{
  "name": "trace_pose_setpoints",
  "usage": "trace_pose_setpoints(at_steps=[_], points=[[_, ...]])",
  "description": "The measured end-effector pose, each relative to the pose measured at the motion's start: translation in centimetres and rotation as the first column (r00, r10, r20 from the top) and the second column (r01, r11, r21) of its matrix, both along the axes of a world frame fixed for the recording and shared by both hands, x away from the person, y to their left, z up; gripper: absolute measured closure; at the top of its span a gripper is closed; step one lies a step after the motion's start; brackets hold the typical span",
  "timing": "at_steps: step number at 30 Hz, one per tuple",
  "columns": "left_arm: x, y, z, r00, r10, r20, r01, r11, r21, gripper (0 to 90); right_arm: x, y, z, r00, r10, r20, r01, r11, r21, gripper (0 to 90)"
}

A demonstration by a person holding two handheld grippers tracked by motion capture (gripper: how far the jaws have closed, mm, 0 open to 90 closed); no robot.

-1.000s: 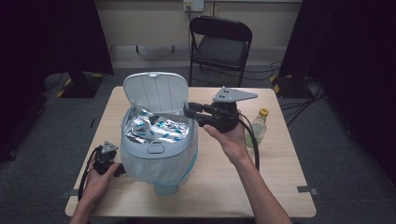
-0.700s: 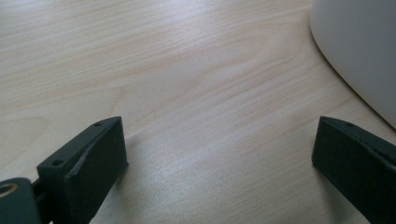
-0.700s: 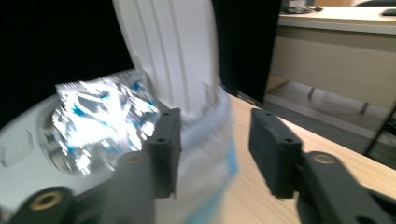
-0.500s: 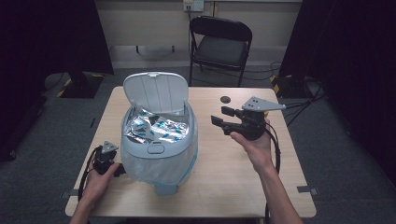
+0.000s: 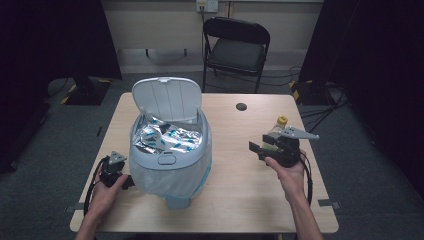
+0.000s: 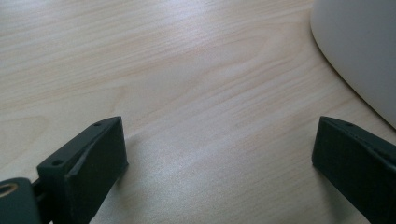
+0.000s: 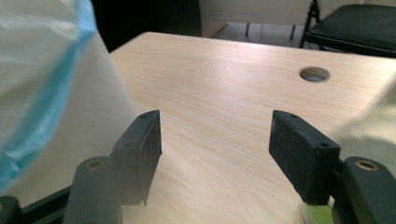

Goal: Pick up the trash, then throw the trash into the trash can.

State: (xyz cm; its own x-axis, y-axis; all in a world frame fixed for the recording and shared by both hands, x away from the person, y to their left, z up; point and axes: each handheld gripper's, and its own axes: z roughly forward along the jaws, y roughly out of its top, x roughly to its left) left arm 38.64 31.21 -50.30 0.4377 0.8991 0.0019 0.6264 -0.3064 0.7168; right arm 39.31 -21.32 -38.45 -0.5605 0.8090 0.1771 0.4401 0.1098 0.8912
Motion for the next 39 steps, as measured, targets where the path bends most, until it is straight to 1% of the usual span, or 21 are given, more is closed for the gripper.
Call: trace_pose_setpoints(at_steps=[1,4,5,6,7,8,9,10,11,13,16,17,21,22,24,27,30,32,34,37,39], points=[[0.0,0.0,0.0,1.0,0.0,0.0,0.0,1.0,0.0,2.6,-0.1,-0.2,-0.2,0.9999,-0.008,-0.01,0.008,1.0,-0.016,32.5],[0.0,0.0,0.0,1.0,0.0,-0.001,0.0,1.0,0.001,2.6,-0.3,-1.1,-0.8,0.999,-0.041,-0.017,0.041,0.999,-0.034,28.7],[0.0,0.0,0.0,1.0,0.0,-0.001,0.0,1.0,0.001,2.6,-0.3,-1.1,-0.8,0.999,-0.041,-0.017,0.041,0.999,-0.034,28.7],[0.0,0.0,0.0,1.0,0.0,0.0,0.0,1.0,0.0,2.6,-0.3,-1.9,-1.2,0.9975,-0.063,-0.033,0.062,0.998,-0.023,26.4],[0.0,0.0,0.0,1.0,0.0,0.0,0.0,1.0,0.0,2.6,-0.3,-2.2,-1.3,0.9964,-0.076,-0.036,0.075,0.997,-0.033,26.2],[0.0,0.0,0.0,1.0,0.0,-0.001,0.0,1.0,0.001,2.6,-0.4,-2.4,-1.5,0.9949,-0.092,-0.041,0.09,0.995,-0.053,24.9],[0.0,0.0,0.0,1.0,0.0,0.0,0.0,1.0,0.0,2.6,-0.5,-2.6,-1.6,0.9937,-0.105,-0.039,0.102,0.993,-0.059,23.8],[0.0,0.0,0.0,1.0,0.0,0.0,0.0,1.0,0.0,2.6,-0.6,-2.8,-1.7,0.9928,-0.109,-0.049,0.106,0.993,-0.057,23.5],[0.0,0.0,0.0,1.0,0.0,0.0,0.0,1.0,0.0,2.6,-0.6,-3.0,-1.8,0.9921,-0.115,-0.052,0.111,0.992,-0.067,23.4],[0.0,0.0,0.0,1.0,0.0,0.0,0.0,1.0,0.0,2.6,-0.6,-3.5,-2.0,0.9889,-0.14,-0.05,0.136,0.988,-0.073,22.9],[0.0,0.0,0.0,1.0,0.0,0.0,0.0,1.0,0.0,2.6,-0.6,-4.1,-2.3,0.9843,-0.17,-0.048,0.165,0.982,-0.095,22.2],[0.0,0.0,0.0,1.0,0.0,0.0,0.0,1.0,0.0,2.6,-0.5,-4.3,-2.5,0.9822,-0.179,-0.056,0.173,0.981,-0.091,21.7],[0.0,0.0,0.0,1.0,0.0,0.0,0.0,1.0,0.0,2.6,0.0,-4.8,-3.3,0.9752,-0.208,-0.075,0.199,0.973,-0.116,20.3],[0.0,0.0,0.0,1.0,0.0,0.0,0.0,1.0,0.0,2.6,0.2,-4.8,-3.6,0.9733,-0.214,-0.083,0.203,0.971,-0.123,20.6],[0.0,0.0,0.0,1.0,0.0,-0.002,0.0,1.0,0.001,2.6,0.6,-4.9,-4.0,0.97,-0.231,-0.075,0.218,0.964,-0.155,18.1],[0.0,0.0,0.0,1.0,0.0,0.0,0.0,1.0,0.0,2.6,1.4,-5.1,-4.6,0.9671,-0.236,-0.095,0.22,0.964,-0.151,16.0],[0.0,0.0,0.0,1.0,0.0,0.0,0.0,1.0,0.0,2.6,2.2,-5.3,-5.1,0.966,-0.235,-0.107,0.218,0.964,-0.154,15.4],[0.0,0.0,0.0,1.0,0.0,0.0,0.0,1.0,0.0,2.6,2.7,-5.2,-5.5,0.9684,-0.22,-0.117,0.202,0.968,-0.146,15.4],[0.0,0.0,0.0,1.0,0.0,-0.001,0.0,1.0,0.001,2.6,3.3,-5.0,-5.9,0.9697,-0.21,-0.125,0.19,0.969,-0.157,15.5],[0.0,0.0,0.0,1.0,0.0,0.0,0.0,1.0,-0.001,2.6,4.2,-5.0,-6.7,0.9681,-0.204,-0.145,0.182,0.971,-0.153,15.4],[0.0,0.0,0.0,1.0,0.0,0.0,0.0,1.0,0.0,2.6,4.7,-4.9,-7.2,0.9682,-0.201,-0.149,0.178,0.972,-0.154,15.4]])
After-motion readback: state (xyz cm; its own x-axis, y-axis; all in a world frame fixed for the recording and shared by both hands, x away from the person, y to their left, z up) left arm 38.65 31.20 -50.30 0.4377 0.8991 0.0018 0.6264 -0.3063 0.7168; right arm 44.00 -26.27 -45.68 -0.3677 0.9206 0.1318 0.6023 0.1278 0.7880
